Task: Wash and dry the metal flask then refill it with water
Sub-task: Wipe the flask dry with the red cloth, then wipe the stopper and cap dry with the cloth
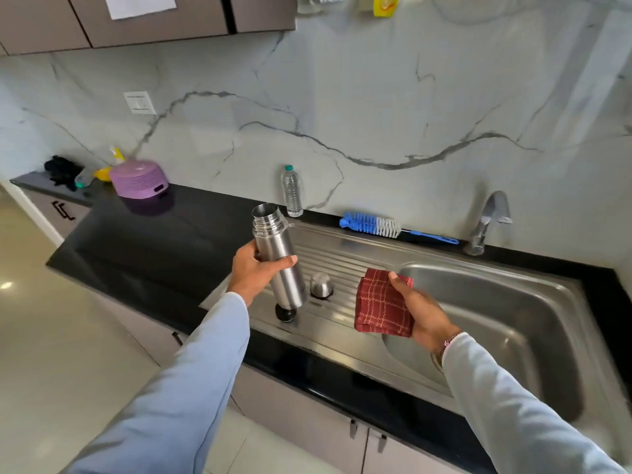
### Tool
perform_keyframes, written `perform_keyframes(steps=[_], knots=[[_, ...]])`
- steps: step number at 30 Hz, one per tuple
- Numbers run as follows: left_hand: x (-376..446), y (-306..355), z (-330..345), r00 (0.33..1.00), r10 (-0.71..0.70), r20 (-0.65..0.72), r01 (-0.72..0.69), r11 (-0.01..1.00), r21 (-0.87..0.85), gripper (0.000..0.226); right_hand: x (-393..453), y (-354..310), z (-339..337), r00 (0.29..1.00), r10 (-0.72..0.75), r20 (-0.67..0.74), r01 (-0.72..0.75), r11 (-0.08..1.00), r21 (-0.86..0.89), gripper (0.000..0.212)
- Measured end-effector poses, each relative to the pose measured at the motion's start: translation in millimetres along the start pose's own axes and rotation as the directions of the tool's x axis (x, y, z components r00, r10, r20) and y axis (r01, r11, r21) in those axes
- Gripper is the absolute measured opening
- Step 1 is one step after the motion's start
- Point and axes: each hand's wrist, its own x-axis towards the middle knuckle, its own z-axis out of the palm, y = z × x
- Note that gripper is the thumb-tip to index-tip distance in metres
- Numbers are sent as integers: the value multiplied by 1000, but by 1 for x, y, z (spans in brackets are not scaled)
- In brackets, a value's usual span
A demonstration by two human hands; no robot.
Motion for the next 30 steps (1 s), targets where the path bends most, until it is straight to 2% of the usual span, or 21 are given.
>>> perform_keyframes(steps=[8,14,17,24,30], knots=[[52,-38,-56,999,-32,-13,32,998,52,52,44,-3,64,1000,4,-1,-4,1000,-25,56],[73,-82,-66,995,-95,41,93,994,62,51,67,-1,98,996,-23,-85,23,1000,4,47],[79,-99,-67,991,-110,77,105,992,70,50,77,2,103,986,-37,-162,44,998,38,42],[90,-120,-64,982,-117,150,106,991,81,52,91,8,98,945,-27,-326,51,997,65,54],[89,-130,-57,984,-89,155,71,990,120,48,91,13,99,938,-30,-347,59,996,74,49]])
